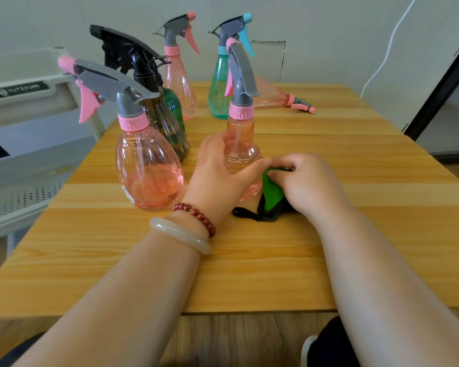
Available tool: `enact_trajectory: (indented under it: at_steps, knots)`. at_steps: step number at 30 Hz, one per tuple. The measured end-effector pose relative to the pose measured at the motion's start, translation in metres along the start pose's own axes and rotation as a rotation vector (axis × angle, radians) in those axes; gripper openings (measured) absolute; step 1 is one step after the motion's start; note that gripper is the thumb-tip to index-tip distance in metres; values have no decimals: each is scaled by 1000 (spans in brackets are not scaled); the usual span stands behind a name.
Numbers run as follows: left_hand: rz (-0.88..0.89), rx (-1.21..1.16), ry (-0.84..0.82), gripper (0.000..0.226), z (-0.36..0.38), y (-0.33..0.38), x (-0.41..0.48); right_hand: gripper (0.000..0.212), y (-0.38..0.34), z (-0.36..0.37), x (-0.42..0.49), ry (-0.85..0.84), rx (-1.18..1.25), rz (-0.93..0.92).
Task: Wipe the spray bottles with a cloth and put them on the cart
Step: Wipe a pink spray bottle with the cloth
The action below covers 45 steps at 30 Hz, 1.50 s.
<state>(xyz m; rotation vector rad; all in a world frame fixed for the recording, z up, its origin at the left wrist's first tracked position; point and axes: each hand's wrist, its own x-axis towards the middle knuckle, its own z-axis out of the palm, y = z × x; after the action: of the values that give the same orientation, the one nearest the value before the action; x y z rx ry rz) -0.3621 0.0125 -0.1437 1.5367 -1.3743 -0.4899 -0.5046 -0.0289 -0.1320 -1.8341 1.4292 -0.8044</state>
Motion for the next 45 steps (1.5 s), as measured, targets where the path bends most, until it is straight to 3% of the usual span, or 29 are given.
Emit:
enact_trajectory:
  at_steps: [6, 13, 20, 27, 33, 39, 45]
  knots:
    - [-11, 16, 5, 60, 0, 1, 0, 30, -11, -4, -8, 137, 100, -273]
    - [-63, -52, 24, 57, -5, -1, 3, 26, 2, -4, 0, -40, -94, -20]
    - [-66, -105, 3, 58, 0, 0, 2, 25, -9, 0, -5, 172, 165, -238]
    - [-68, 10, 11, 66, 0, 0, 1, 26, -2, -2, -1, 5, -163, -56]
    - [-53, -71, -12, 66, 0, 0, 1, 25, -13, -4, -7, 233, 174, -239]
    - [-82, -108, -36, 52, -1, 2, 0, 25, 0, -5, 0, 10, -88, 21]
    - [-35, -46, -24, 57, 2, 3, -1, 26, -14, -4, -9, 205, 155, -239]
